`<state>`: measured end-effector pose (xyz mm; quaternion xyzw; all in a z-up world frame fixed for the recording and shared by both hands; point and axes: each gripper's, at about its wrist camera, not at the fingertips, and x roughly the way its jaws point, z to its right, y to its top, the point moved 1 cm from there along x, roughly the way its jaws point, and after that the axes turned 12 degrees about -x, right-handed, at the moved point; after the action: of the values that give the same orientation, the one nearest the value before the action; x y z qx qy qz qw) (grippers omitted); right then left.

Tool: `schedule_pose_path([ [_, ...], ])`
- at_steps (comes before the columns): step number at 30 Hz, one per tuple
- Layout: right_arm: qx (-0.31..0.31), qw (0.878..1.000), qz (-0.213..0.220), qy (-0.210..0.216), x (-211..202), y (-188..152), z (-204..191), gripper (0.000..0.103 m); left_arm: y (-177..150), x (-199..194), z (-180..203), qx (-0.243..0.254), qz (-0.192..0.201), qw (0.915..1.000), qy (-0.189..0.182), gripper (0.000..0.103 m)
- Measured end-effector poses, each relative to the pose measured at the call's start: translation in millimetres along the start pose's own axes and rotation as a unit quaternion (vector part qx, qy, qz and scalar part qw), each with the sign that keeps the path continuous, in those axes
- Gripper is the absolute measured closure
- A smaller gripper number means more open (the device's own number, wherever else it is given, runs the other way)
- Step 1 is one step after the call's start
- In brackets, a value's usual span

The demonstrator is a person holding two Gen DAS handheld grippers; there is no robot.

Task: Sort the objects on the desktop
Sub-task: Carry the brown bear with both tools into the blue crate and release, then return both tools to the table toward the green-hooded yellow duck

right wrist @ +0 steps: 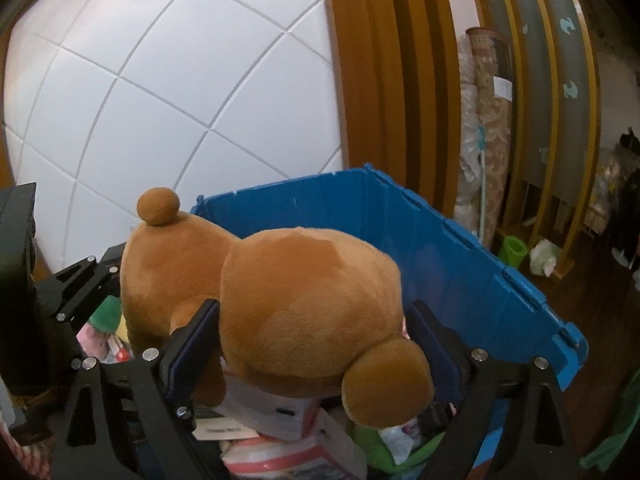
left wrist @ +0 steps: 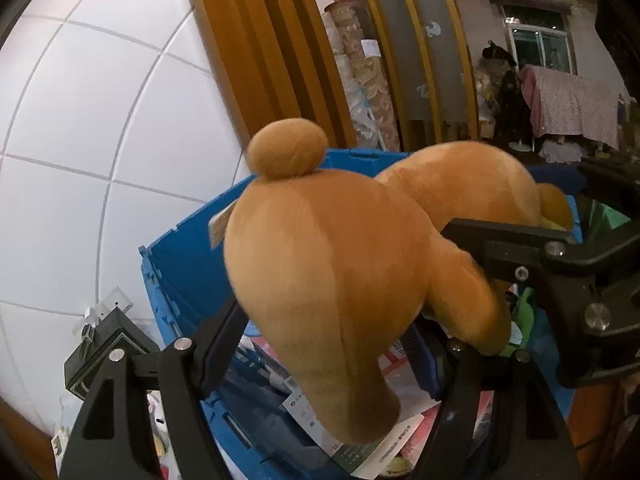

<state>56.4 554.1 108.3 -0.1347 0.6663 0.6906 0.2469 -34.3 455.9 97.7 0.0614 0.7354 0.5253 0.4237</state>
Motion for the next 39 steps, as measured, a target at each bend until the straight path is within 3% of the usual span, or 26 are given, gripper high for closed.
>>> schedule_pose_path([
  [3, 0.0, 1.0, -0.008, -0.005, 5.7, -1.4, 3.7, 0.01, 0.2, 2.9, -3.3, -0.012, -0.001, 0.9999, 0.01, 0.03],
  [6, 0.0, 1.0, -0.012, 0.0, 8.8, -3.1, 5.9, 0.001, 4.0, -0.3, -7.7, -0.022, 0.004, 0.9997, 0.012, 0.029],
  [23, -0.01, 1.0, -0.02, 0.004, 6.1, -9.6, -9.6, 0.0, -10.1, -15.4, -25.2, -0.061, 0.02, 0.9977, 0.023, 0.029],
  [31, -0.026, 1.0, -0.01, 0.001, -8.0, -6.2, -33.8, 0.0, -19.2, -33.2, -47.2, -0.088, 0.035, 0.9947, 0.039, 0.028],
  [39, -0.05, 0.998, 0.012, 0.021, -18.8, 6.7, -79.3, 0.0, -42.6, -65.7, -100.1, -0.134, 0.05, 0.9869, 0.074, 0.027],
])
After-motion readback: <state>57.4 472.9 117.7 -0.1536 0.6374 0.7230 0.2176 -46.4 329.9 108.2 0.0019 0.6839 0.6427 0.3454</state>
